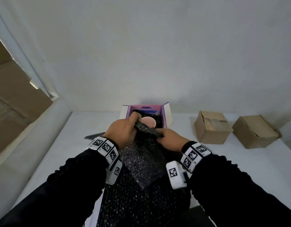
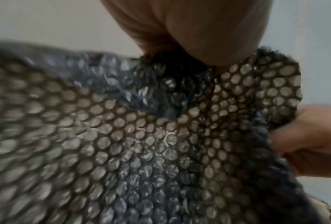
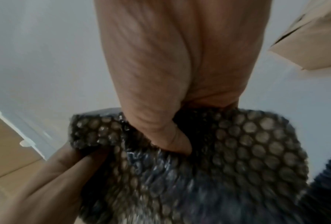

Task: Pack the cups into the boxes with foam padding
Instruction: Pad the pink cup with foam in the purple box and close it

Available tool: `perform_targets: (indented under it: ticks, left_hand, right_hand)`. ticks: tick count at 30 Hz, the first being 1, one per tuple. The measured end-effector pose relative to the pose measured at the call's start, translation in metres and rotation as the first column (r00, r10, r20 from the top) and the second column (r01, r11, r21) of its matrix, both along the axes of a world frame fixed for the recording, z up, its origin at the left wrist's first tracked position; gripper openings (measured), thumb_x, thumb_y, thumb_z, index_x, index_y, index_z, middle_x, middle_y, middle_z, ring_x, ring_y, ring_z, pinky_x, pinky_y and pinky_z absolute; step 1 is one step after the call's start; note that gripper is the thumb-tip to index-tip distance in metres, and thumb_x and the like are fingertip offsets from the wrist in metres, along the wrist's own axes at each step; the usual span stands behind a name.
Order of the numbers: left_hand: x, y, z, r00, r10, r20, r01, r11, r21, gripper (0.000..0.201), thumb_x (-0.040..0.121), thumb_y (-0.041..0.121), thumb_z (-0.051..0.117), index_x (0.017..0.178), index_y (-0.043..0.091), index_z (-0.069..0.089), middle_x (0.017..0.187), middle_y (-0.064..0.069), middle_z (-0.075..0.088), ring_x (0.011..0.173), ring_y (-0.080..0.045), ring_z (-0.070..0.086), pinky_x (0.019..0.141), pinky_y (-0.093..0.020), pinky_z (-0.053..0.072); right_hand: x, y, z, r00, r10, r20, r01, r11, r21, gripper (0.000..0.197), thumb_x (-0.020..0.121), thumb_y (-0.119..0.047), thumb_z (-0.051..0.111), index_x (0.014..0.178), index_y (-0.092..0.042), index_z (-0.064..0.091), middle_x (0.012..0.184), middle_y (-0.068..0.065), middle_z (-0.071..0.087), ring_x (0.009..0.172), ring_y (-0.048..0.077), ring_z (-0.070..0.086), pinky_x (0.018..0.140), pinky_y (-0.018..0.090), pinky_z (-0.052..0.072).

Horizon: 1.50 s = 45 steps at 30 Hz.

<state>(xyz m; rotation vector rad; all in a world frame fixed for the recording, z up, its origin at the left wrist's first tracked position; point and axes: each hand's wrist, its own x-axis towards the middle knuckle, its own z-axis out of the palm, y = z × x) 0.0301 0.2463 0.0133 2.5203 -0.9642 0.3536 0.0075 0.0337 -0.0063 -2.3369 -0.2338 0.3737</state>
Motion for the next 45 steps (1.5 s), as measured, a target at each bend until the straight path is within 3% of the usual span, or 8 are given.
perform_targets:
  ticks: [4, 8, 14, 23, 29, 36, 41, 45]
  left_hand:
    - [0.006, 0.013, 0.019, 0.990, 0.099, 0.101, -0.117, 0.976, 0.185, 0.062, 0.075, 0.074, 0.055, 0.112, 0.025, 0.044, 0.076, 0.000, 0.067, 0.067, -0.028, 0.064, 0.056, -0.030, 0.039]
    - [0.019, 0.014, 0.037, 0.976, 0.184, 0.113, -0.216, 0.848, 0.484, 0.037, 0.088, 0.042, 0.055, 0.124, 0.033, 0.055, 0.109, 0.000, 0.066, 0.100, -0.026, 0.062, 0.071, -0.032, 0.044]
    - [0.033, 0.017, 0.050, 0.992, 0.113, 0.052, -0.124, 0.943, 0.310, 0.021, 0.084, 0.003, 0.051, 0.105, 0.007, 0.055, 0.092, -0.015, 0.064, 0.085, -0.035, 0.059, 0.069, -0.039, 0.044]
    - [0.042, 0.019, 0.054, 0.979, 0.187, 0.075, -0.201, 0.891, 0.406, 0.072, 0.066, 0.085, 0.051, 0.106, 0.026, 0.047, 0.082, 0.008, 0.060, 0.073, -0.017, 0.059, 0.064, -0.031, 0.047]
    - [0.057, 0.019, 0.044, 0.980, 0.178, 0.089, -0.199, 0.913, 0.357, 0.025, 0.087, 0.023, 0.055, 0.110, 0.016, 0.062, 0.110, -0.003, 0.058, 0.102, -0.024, 0.053, 0.073, -0.033, 0.045]
    - [0.066, 0.028, 0.025, 0.965, 0.252, -0.078, -0.232, 0.951, 0.207, 0.028, 0.092, 0.029, 0.051, 0.113, 0.016, 0.039, 0.076, -0.001, 0.057, 0.071, -0.031, 0.059, 0.059, -0.038, 0.046]
    - [0.071, 0.036, 0.006, 0.966, 0.240, -0.094, -0.241, 0.971, -0.002, 0.051, 0.090, 0.067, 0.022, 0.109, 0.029, 0.052, 0.086, 0.008, 0.059, 0.076, -0.019, 0.059, 0.064, -0.035, 0.049]
    - [0.082, 0.035, -0.013, 0.960, 0.261, -0.099, -0.259, 0.965, 0.029, 0.050, 0.083, 0.051, 0.031, 0.087, 0.021, 0.070, 0.088, 0.006, 0.054, 0.068, -0.018, 0.056, 0.056, -0.027, 0.040]
  right_hand:
    - [0.017, -0.007, 0.036, 0.981, -0.127, 0.147, 0.102, 0.981, 0.165, 0.025, 0.095, -0.007, 0.048, 0.105, -0.017, 0.069, 0.105, 0.002, 0.068, 0.094, 0.015, 0.058, 0.077, 0.025, 0.038]
    - [0.022, -0.015, 0.060, 0.957, -0.019, 0.288, 0.010, 0.999, 0.033, 0.022, 0.080, -0.035, 0.076, 0.072, -0.034, 0.056, 0.071, -0.019, 0.056, 0.066, -0.008, 0.050, 0.061, 0.019, 0.037]
    - [0.036, -0.022, 0.076, 0.956, 0.136, 0.260, -0.024, 0.920, -0.392, 0.015, 0.089, -0.026, 0.064, 0.099, -0.014, 0.067, 0.096, 0.010, 0.065, 0.093, 0.027, 0.062, 0.070, 0.030, 0.039]
    - [0.053, -0.021, 0.089, 0.949, 0.042, 0.313, 0.025, 0.978, -0.209, 0.015, 0.092, -0.018, 0.053, 0.106, -0.024, 0.050, 0.094, -0.003, 0.062, 0.093, 0.026, 0.061, 0.083, 0.038, 0.042]
    - [0.073, -0.013, 0.079, 0.910, 0.267, 0.316, -0.025, 0.799, -0.601, 0.026, 0.078, -0.040, 0.072, 0.094, -0.026, 0.057, 0.092, -0.003, 0.065, 0.087, 0.021, 0.062, 0.080, 0.034, 0.046]
    - [0.107, -0.017, 0.061, 0.938, 0.140, 0.318, -0.025, 0.940, -0.341, 0.027, 0.087, -0.005, 0.046, 0.108, -0.022, 0.050, 0.091, 0.006, 0.064, 0.085, 0.030, 0.059, 0.076, 0.039, 0.045]
    - [0.131, -0.012, 0.052, 0.962, 0.124, 0.244, -0.055, 0.961, -0.272, 0.045, 0.082, -0.065, 0.035, 0.115, -0.037, 0.048, 0.105, -0.005, 0.052, 0.105, 0.016, 0.040, 0.095, 0.039, 0.022]
    - [0.154, 0.003, 0.039, 0.962, 0.142, 0.235, -0.044, 0.925, -0.377, 0.042, 0.097, -0.024, 0.033, 0.126, -0.050, 0.050, 0.104, -0.006, 0.037, 0.105, 0.013, 0.025, 0.098, 0.038, 0.016]
